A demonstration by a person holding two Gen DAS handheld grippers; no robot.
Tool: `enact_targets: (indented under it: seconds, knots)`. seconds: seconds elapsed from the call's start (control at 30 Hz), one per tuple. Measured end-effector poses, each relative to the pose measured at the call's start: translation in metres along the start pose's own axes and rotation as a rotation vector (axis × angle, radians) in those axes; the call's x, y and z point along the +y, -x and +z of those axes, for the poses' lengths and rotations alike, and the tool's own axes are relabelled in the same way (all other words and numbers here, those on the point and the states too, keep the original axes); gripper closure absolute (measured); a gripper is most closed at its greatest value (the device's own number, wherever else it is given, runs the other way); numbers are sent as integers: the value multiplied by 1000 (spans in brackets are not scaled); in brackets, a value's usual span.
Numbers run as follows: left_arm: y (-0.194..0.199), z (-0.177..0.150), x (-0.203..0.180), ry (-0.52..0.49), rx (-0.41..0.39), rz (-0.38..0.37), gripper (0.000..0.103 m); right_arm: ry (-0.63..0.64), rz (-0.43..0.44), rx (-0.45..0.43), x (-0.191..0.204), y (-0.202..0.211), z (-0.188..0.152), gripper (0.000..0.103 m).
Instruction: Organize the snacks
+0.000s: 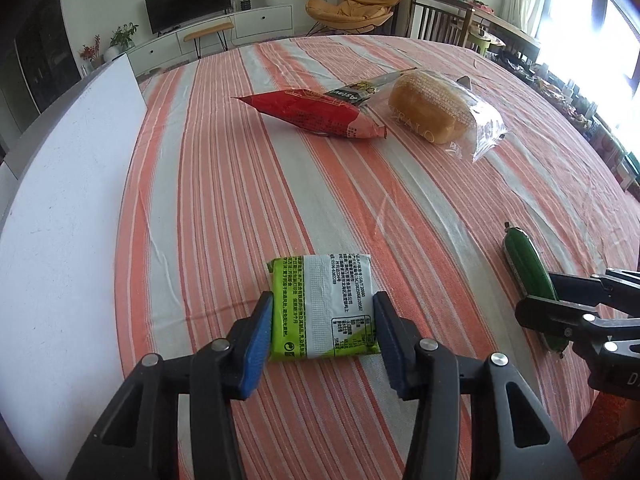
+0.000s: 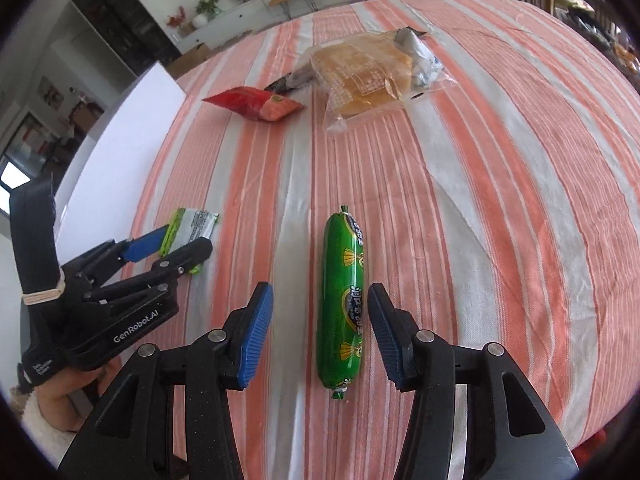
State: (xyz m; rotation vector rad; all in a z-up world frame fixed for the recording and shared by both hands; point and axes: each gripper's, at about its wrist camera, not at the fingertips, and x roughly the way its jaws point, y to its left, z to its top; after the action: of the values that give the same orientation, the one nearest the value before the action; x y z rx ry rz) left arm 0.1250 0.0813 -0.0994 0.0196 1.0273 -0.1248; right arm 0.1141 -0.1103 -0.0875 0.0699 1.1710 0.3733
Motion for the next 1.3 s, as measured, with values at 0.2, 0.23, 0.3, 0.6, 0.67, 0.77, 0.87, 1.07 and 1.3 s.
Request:
enact_targets:
  seconds: [0.2,0.23,0.3,0.6,0.67,0.77,0.87,1.07,1.3]
  knots:
    - [59,-26,-2,88,-67,-164,55,-171,84,-34,-31,19,-14,79]
    - [74,-29,-2,103,-89,-202,55,-204,128,-49,-35,25,-15,79]
    - [111,-32,0,135,-138,-267,55,-240,216,-74,-33,41,-14,79]
    - [257,-39,121,329,-449,-98,55,-13,592,-147,124,115,27,79]
    - [261,-49,159,391,-449,23,55,76,643,-132,171,118,32,79]
    - [252,-67,207,485,-409,142,55,186,663,-98,229,107,35,79]
    - [224,-81,236,538,-314,258,50,231,639,-63,256,84,29,68]
    - [196,-97,230,586,-292,243,19,187,493,-136,204,64,15,49]
    - [184,-52,128,351,-329,26,7,32,-70,-257,43,33,-17,38]
